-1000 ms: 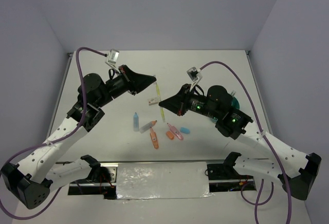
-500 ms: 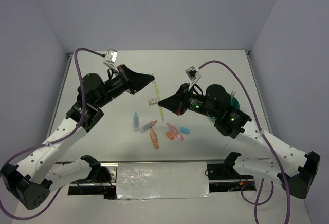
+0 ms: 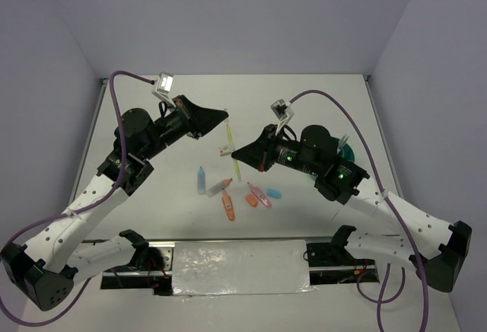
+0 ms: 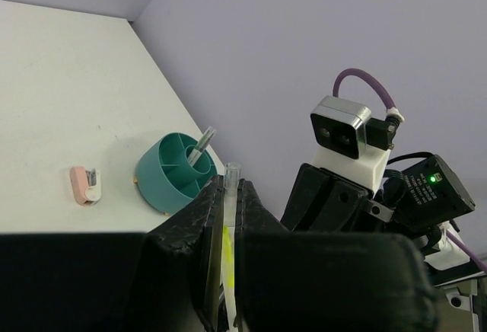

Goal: Sort the stationery into containers
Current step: Close the pen cap on the pen.

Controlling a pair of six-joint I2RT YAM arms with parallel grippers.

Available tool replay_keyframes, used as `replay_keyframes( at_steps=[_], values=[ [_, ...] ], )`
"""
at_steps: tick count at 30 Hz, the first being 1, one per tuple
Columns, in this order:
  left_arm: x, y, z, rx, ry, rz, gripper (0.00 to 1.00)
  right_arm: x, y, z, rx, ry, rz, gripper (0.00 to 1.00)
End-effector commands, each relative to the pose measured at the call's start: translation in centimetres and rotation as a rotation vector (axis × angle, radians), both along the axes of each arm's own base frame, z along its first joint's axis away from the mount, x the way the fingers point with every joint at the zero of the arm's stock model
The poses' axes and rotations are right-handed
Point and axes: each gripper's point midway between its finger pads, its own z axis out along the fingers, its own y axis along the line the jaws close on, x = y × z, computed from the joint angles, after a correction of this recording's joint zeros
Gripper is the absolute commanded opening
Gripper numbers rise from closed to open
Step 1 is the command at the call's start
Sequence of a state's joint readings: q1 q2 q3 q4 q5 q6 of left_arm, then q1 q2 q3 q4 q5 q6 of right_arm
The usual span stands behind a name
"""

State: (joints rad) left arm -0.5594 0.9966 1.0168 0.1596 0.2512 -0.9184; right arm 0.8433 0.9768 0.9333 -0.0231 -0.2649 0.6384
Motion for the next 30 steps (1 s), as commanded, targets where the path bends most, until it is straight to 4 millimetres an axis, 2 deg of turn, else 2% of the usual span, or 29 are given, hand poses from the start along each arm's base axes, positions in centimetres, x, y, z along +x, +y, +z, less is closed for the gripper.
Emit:
replay_keyframes(
  at_steps=[1, 10, 13, 21, 27, 30],
  values=[
    [-0.8, 0.3, 3.2, -0.050, -0.086, -0.010, 0.00, 0.1, 0.3, 3.3, 0.055, -0.067, 0.001, 0.00],
    [-0.7, 0.1, 2.3, -0.048, -0.066, -0.016, 0.00, 0.2, 0.2, 4.1, 0.064, -0.085, -0.006, 0.00],
    [-0.7, 0.2, 2.1, -0.042, -0.064, -0.012, 0.00, 0.3, 0.0, 3.7, 0.045, -0.077, -0.017, 0.00],
    [-0.9, 0.0, 2.4, -0.054, -0.067, -0.030, 0.00, 1.1, 0.0, 4.0, 0.037, -0.083, -0.050, 0.00],
    [-1.3, -0.3, 2.2, -0.075, -0.047, -0.055, 0.00, 2.4, 0.6, 5.4, 0.047, -0.123, -0.075, 0.00],
    [-1.4, -0.2, 1.8, -0.074, -0.033, -0.056, 0.00, 3.0, 0.9, 7.8, 0.085, -0.174, -0.091, 0.00]
  ],
)
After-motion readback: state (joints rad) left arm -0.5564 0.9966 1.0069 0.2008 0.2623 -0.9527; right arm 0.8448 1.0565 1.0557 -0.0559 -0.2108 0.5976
